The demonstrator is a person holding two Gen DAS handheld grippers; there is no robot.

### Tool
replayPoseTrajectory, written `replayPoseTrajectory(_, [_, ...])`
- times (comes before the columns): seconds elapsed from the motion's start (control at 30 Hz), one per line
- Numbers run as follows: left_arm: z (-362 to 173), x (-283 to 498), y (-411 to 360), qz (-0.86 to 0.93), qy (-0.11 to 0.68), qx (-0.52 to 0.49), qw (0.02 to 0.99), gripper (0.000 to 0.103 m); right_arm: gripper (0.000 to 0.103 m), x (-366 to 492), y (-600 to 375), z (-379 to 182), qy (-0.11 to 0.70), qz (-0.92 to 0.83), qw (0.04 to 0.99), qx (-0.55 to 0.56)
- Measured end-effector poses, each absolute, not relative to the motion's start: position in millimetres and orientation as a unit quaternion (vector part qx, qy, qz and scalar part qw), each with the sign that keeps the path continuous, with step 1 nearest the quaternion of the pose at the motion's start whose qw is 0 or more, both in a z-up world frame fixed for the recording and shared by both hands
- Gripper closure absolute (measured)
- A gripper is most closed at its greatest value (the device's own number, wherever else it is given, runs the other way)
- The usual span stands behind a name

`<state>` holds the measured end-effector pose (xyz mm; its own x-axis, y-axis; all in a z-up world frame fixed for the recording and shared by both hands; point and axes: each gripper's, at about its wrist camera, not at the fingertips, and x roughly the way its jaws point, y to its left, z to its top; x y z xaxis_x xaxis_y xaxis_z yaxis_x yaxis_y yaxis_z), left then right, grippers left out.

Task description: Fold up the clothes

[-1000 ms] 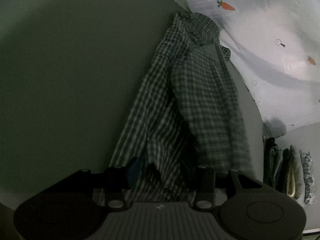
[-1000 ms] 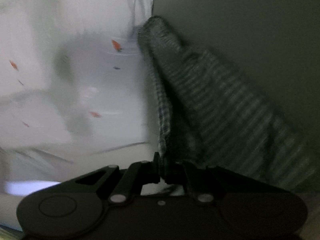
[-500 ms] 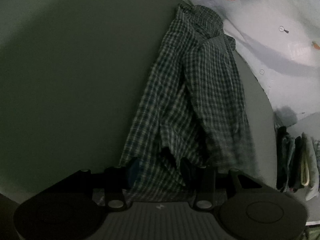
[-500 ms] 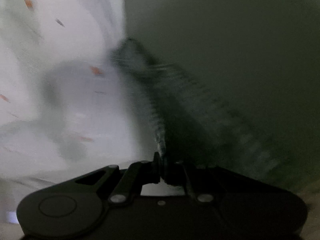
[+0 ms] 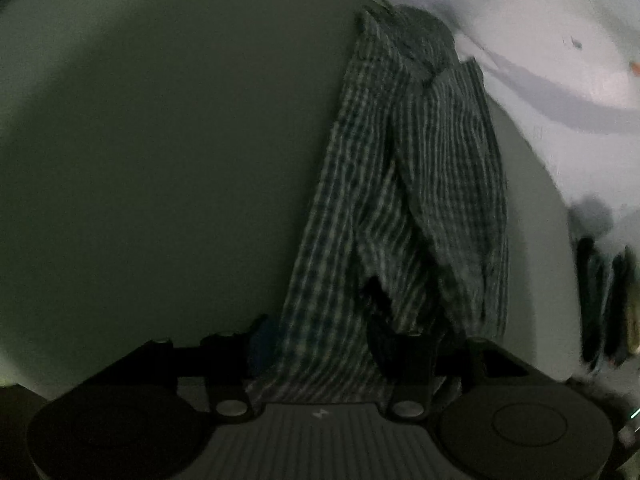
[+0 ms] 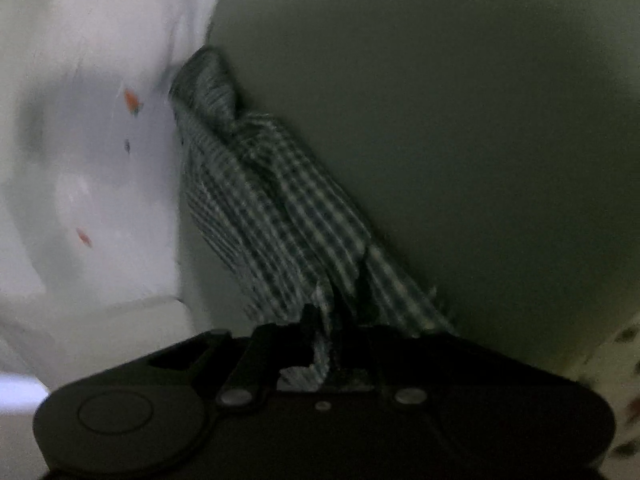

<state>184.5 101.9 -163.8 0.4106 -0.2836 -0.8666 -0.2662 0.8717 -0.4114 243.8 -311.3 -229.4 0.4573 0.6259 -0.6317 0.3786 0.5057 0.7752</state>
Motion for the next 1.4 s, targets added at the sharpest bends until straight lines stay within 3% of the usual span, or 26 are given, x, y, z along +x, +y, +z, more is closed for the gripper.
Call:
replayPoseTrajectory(0.07, [-164.5, 181.7, 98.8, -0.012, 0.543, -0.237, 0.805, 0.049, 0.079, 243.9, -309.4, -215.2, 0.508, 0.084, 0.742, 0.430])
replayPoseTrajectory(0.17, [-165.7, 177.4, 95.7, -0.023, 0.541, -0.217, 0.812, 0.049, 0.064, 245.5, -307.7, -219.0, 0.510, 0.094, 0.749, 0.413])
replayPoseTrajectory(0.53, [-177.9, 170.9, 95.4, -0.045, 0.540, -0.223, 0.810, 0.051, 0.059, 251.4, -301.6, -232.8, 0.517, 0.131, 0.771, 0.348])
replayPoseTrajectory(0.8, [-187.1, 162.7, 103.9, -0.076, 0.550, -0.273, 0.786, 0.051, 0.053, 240.0, -325.4, -259.3, 0.495, 0.135, 0.717, 0.472])
replayPoseTrajectory(0.87, [-190.0, 161.2, 105.6, -0.087, 0.556, -0.282, 0.777, 0.055, 0.053, 238.9, -324.4, -263.5, 0.498, 0.144, 0.709, 0.477])
replayPoseTrajectory(0.93, [-192.8, 160.7, 105.0, -0.096, 0.568, -0.276, 0.770, 0.070, 0.053, 240.1, -318.9, -267.7, 0.502, 0.155, 0.701, 0.483])
replayPoseTrajectory(1.03, [-196.7, 163.5, 106.2, -0.109, 0.579, -0.280, 0.758, 0.073, 0.053, 240.3, -310.5, -270.5, 0.502, 0.174, 0.690, 0.492])
replayPoseTrajectory(1.07, [-198.7, 164.5, 107.7, -0.113, 0.583, -0.288, 0.751, 0.074, 0.055, 241.0, -307.5, -271.6, 0.504, 0.180, 0.686, 0.493])
replayPoseTrajectory(1.1, [-201.0, 165.1, 108.8, -0.117, 0.587, -0.297, 0.744, 0.078, 0.068, 242.8, -304.4, -274.2, 0.511, 0.184, 0.679, 0.495])
replayPoseTrajectory(1.17, [-204.8, 165.7, 110.9, -0.120, 0.593, -0.314, 0.732, 0.098, 0.090, 243.0, -303.4, -273.3, 0.517, 0.193, 0.667, 0.501])
replayPoseTrajectory(1.27, [-196.5, 164.2, 115.9, -0.129, 0.574, -0.357, 0.726, 0.101, 0.096, 242.4, -305.8, -267.8, 0.513, 0.207, 0.651, 0.520])
replayPoseTrajectory(1.4, [-161.2, 163.5, 132.4, -0.164, 0.488, -0.468, 0.718, 0.101, 0.097, 246.7, -318.4, -251.4, 0.446, 0.220, 0.628, 0.599])
